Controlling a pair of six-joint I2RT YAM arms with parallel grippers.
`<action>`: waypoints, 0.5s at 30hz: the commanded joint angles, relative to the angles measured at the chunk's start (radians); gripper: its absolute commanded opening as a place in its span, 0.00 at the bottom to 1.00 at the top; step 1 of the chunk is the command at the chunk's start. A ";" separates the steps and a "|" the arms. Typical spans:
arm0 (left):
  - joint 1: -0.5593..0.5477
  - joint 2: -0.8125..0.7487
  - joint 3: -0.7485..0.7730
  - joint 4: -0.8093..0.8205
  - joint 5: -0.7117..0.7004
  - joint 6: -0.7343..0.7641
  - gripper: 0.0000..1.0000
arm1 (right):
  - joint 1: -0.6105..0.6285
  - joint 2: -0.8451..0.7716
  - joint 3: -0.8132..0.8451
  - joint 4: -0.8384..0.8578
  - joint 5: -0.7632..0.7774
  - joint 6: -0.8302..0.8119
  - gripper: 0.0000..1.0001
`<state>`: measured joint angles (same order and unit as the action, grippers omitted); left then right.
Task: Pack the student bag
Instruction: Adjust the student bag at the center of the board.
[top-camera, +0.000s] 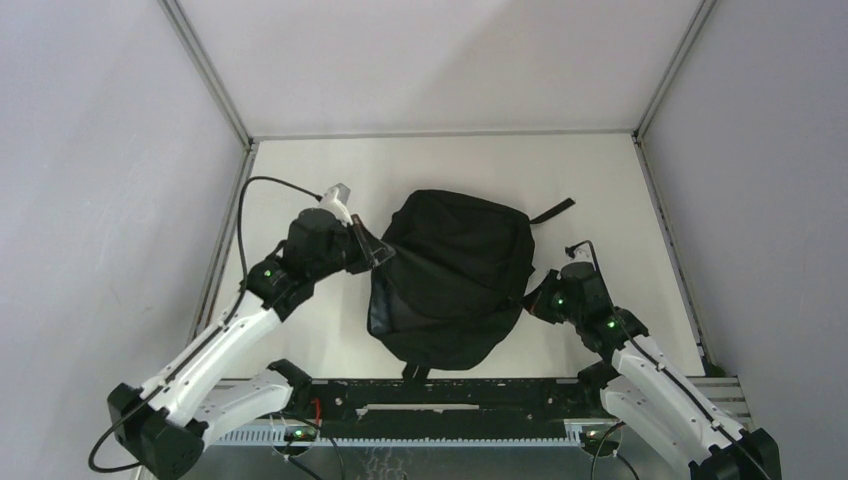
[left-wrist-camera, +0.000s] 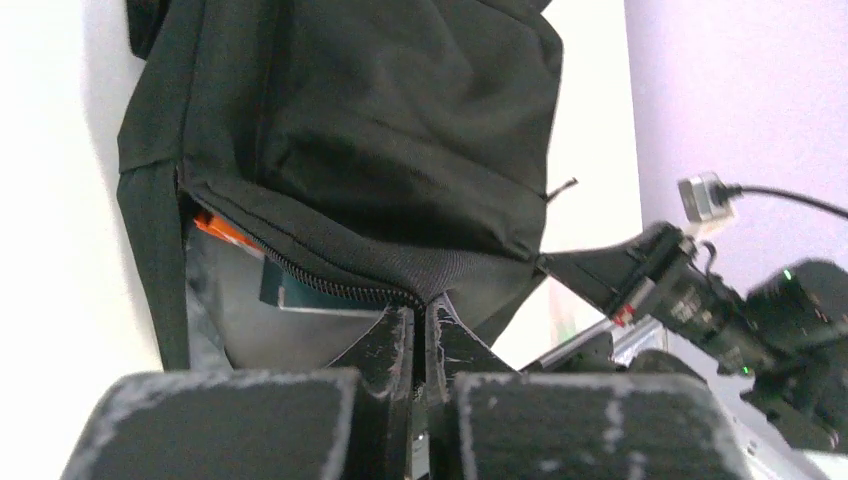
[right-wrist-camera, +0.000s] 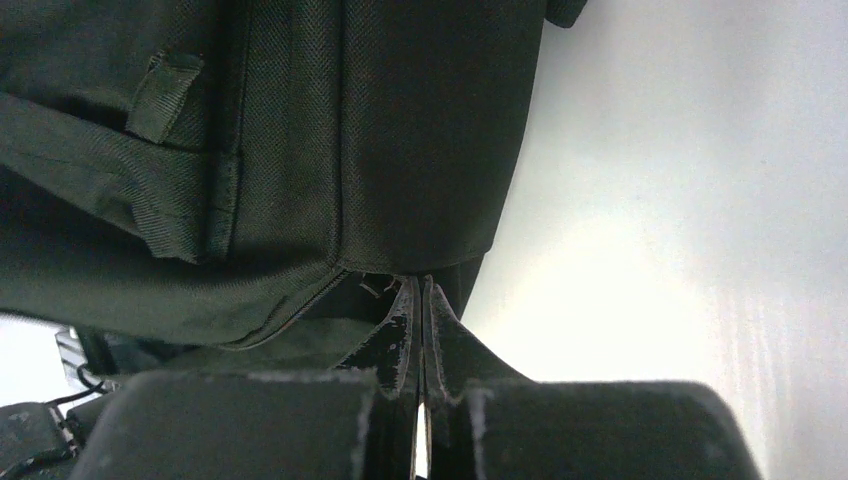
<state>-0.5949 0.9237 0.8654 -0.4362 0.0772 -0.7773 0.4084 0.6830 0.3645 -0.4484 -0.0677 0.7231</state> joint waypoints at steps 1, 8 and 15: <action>0.128 0.089 0.072 0.118 0.069 0.013 0.00 | 0.003 0.018 -0.004 0.050 -0.018 -0.040 0.00; 0.264 0.303 0.202 0.205 0.133 0.039 0.00 | 0.204 0.078 -0.021 0.169 0.021 0.097 0.00; 0.267 0.640 0.435 0.225 0.181 0.128 0.00 | 0.545 0.092 -0.035 0.289 0.329 0.305 0.00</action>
<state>-0.3450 1.4261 1.1374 -0.3264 0.2340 -0.7174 0.8349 0.7639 0.3397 -0.2207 0.0799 0.8997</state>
